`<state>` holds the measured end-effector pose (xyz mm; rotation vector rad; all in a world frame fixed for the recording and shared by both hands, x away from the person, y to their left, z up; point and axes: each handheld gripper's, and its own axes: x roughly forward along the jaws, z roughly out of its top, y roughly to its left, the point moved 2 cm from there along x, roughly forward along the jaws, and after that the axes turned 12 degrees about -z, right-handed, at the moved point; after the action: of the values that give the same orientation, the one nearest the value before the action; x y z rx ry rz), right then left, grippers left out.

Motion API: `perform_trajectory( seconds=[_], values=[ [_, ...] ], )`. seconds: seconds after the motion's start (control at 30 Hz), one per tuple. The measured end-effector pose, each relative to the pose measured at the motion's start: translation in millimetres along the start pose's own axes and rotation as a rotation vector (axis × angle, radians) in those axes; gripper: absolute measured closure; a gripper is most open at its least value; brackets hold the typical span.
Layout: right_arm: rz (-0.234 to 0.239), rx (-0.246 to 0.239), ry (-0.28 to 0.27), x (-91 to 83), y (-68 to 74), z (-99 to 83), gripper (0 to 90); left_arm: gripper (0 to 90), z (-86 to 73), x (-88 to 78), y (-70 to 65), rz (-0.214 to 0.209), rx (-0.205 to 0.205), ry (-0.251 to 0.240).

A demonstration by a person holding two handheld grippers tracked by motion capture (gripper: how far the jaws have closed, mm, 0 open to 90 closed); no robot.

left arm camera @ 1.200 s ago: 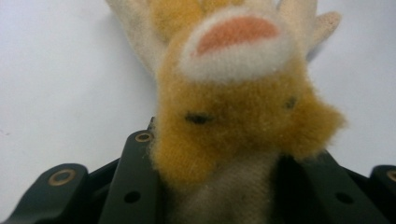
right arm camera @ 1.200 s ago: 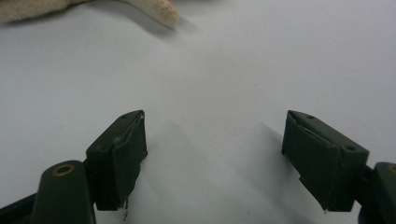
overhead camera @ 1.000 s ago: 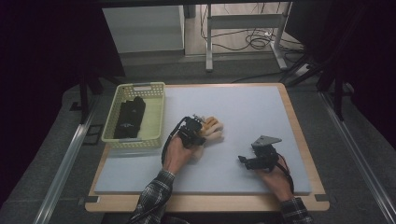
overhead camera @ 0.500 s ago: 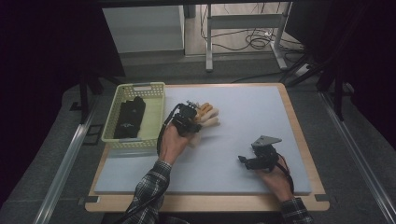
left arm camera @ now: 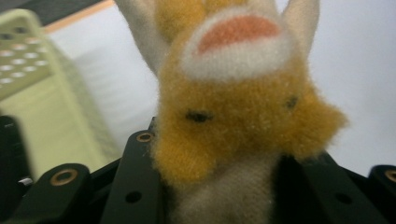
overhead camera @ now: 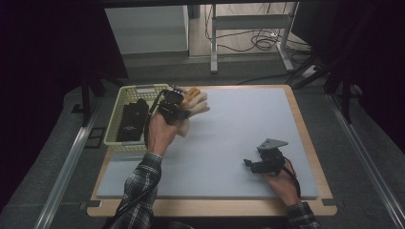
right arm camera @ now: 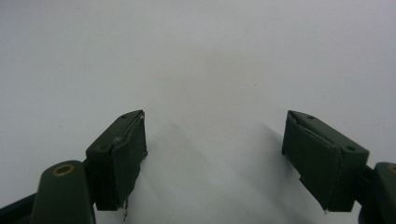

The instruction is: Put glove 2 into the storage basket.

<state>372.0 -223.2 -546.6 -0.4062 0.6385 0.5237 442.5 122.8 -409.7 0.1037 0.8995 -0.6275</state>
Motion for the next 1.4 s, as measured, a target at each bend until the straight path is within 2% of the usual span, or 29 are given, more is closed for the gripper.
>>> perform_trajectory(
  seconds=[0.23, 0.4, 0.63, 0.83, 1.03, 1.23, 1.4],
  values=[
    [0.000, 0.000, 0.000, 0.0, 0.0, 0.0, 21.2, 64.2, -6.4, -28.2, 35.8, 0.069, -0.058, -0.029],
    [0.000, 0.000, 0.000, 0.0, 0.0, 0.0, 21.2, 64.1, -16.6, -43.3, 62.6, 0.112, -0.117, -0.047],
    [0.000, -0.001, 0.000, 0.1, -0.1, -0.1, 21.2, 64.0, -34.4, -51.4, 96.5, 0.162, -0.191, -0.051],
    [0.000, 0.000, 0.000, 0.1, -0.1, -0.1, 21.2, 63.9, -46.6, -36.6, 114.2, 0.200, -0.219, -0.027],
    [0.000, 0.000, 0.000, 0.0, -0.1, -0.1, 21.2, 63.7, -51.8, -9.6, 126.5, 0.213, -0.236, 0.008],
    [0.001, 0.000, -0.001, 0.0, -0.1, -0.1, 21.2, 63.4, -49.9, 17.4, 130.3, 0.231, -0.235, 0.058],
    [0.001, -0.001, -0.001, 0.0, 0.0, -0.1, 21.2, 63.1, -47.9, 33.5, 134.4, 0.232, -0.247, 0.093]
  ],
)
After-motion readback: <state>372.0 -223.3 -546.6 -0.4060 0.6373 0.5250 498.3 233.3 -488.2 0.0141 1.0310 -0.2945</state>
